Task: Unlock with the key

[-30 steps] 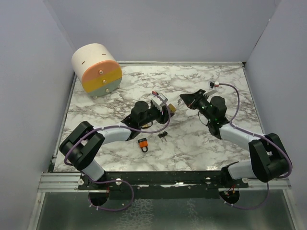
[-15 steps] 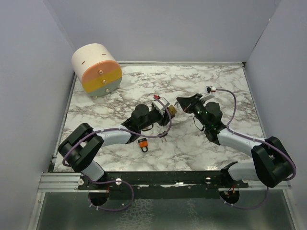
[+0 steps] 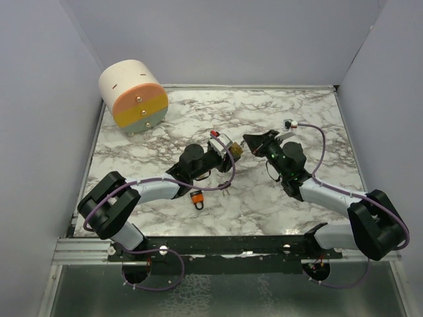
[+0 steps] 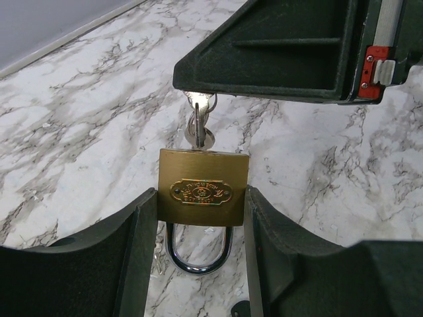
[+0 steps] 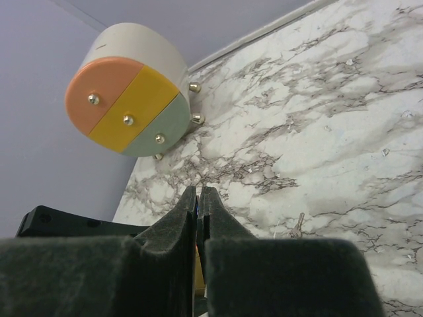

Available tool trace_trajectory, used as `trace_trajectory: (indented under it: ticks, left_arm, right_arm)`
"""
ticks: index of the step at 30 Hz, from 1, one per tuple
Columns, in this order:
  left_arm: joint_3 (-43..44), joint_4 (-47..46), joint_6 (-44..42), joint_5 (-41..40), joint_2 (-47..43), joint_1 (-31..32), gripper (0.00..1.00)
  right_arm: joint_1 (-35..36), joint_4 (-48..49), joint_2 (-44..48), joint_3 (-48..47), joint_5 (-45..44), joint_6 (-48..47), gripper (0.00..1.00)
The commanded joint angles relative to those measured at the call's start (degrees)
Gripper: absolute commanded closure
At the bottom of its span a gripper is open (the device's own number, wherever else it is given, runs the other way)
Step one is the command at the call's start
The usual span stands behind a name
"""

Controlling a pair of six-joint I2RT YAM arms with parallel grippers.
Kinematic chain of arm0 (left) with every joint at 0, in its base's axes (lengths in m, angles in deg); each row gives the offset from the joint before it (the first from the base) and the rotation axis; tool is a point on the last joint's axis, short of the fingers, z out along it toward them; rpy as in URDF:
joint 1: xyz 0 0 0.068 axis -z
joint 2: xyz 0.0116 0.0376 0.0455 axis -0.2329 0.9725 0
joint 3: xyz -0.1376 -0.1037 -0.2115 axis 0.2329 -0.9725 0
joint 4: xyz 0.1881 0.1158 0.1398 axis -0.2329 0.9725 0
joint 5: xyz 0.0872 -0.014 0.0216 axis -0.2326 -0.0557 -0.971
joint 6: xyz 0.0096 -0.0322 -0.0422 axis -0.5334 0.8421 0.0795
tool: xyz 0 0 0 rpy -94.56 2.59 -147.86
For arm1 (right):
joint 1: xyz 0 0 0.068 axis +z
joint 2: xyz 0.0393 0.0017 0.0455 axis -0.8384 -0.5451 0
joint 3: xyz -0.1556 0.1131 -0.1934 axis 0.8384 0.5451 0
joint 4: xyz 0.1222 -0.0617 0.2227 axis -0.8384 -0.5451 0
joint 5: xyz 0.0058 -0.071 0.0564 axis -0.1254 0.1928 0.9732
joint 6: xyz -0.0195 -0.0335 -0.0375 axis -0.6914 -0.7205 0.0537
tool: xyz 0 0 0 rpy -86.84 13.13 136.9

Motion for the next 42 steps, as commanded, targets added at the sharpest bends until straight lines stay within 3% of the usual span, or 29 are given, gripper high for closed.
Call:
trace_trajectory:
  ticks: [1, 19, 42]
  left_arm:
    - [0.78, -5.13, -0.88, -1.04, -2.32, 0.48, 1.0]
    - [2.0, -5.16, -2.07, -0.69, -2.77, 0.69, 1.0]
    - [11.83, -6.16, -1.7, -3.86, 0.17, 0.86, 1.0]
  right_arm:
    - [0.75, 2.01, 1.46, 0.76, -1.36, 0.63, 0.99]
    - [1.73, 1.98, 0.85, 1.11, 0.31, 2.37, 0.99]
    - [1.73, 8.85, -4.34, 2.25, 4.55, 8.42, 0.99]
